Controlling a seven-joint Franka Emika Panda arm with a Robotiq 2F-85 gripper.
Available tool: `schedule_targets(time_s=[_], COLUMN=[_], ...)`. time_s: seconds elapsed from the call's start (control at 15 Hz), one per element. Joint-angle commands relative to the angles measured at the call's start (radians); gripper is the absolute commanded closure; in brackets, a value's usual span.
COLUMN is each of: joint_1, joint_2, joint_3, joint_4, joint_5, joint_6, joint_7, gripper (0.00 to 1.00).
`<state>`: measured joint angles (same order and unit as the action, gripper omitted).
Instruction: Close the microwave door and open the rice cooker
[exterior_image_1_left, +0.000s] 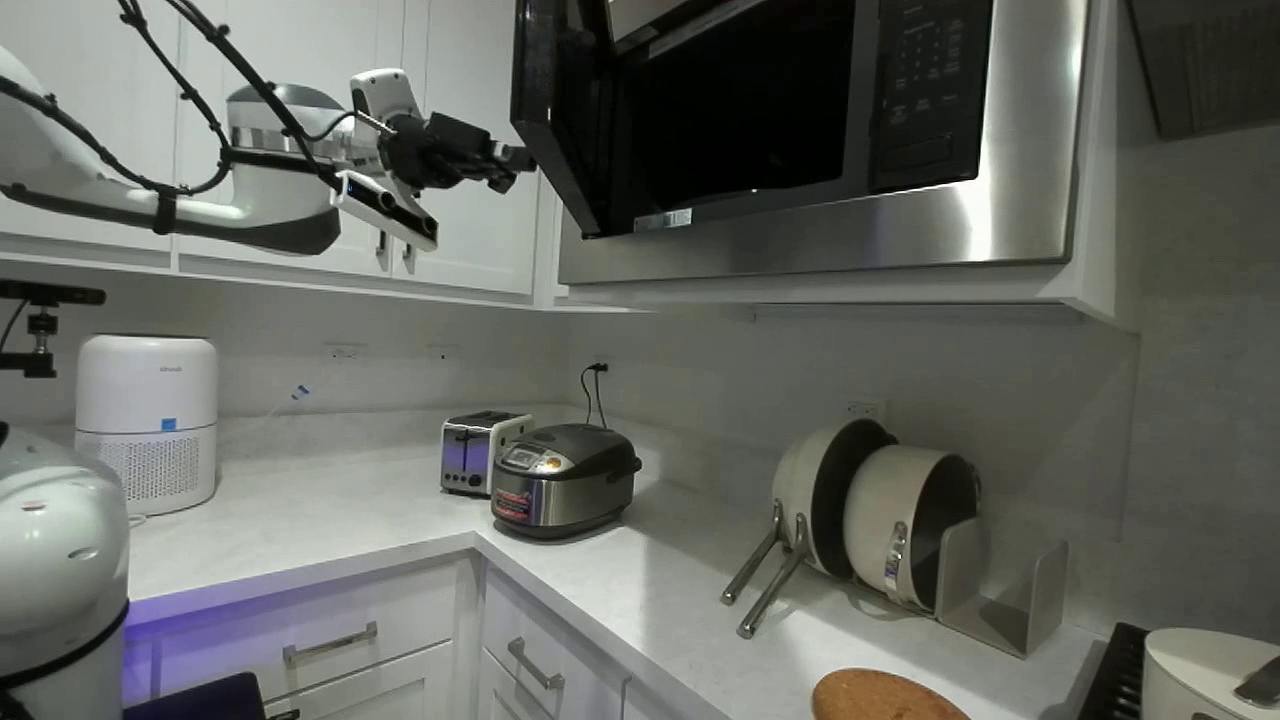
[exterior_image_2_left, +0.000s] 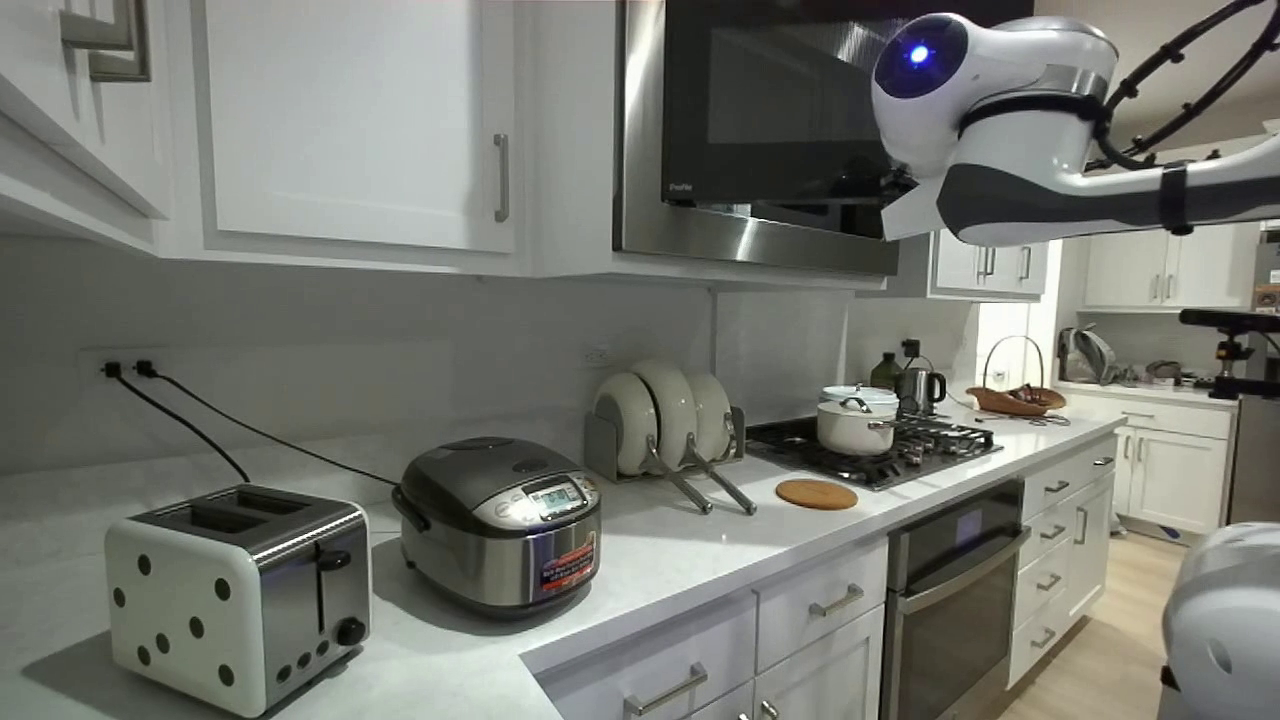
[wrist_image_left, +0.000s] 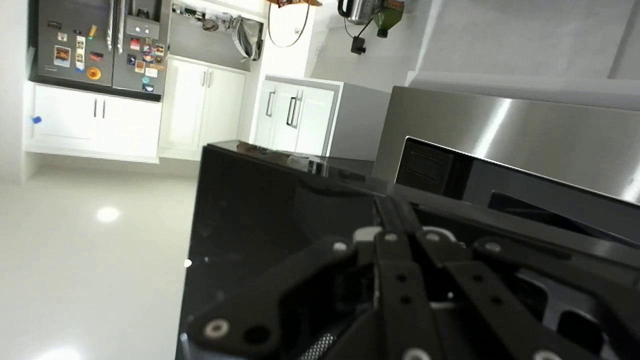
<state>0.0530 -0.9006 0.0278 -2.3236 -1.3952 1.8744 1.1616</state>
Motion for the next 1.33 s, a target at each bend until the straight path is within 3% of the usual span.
schedule_targets(time_s=[0.0, 0.67, 1.27], joint_1=[0.008, 0.007, 0.004], joint_2=[0.023, 0.023, 0.064], joint_3=[-0.042, -0.173, -0.316], joint_4=[0.032, 0.098, 0.142], joint_5=[-0.049, -0.042, 0.02], joint_6=[0.053, 0.232, 0.522], joint_7=[0.051, -0.025, -0.225], gripper=[1.0, 1.0, 1.0])
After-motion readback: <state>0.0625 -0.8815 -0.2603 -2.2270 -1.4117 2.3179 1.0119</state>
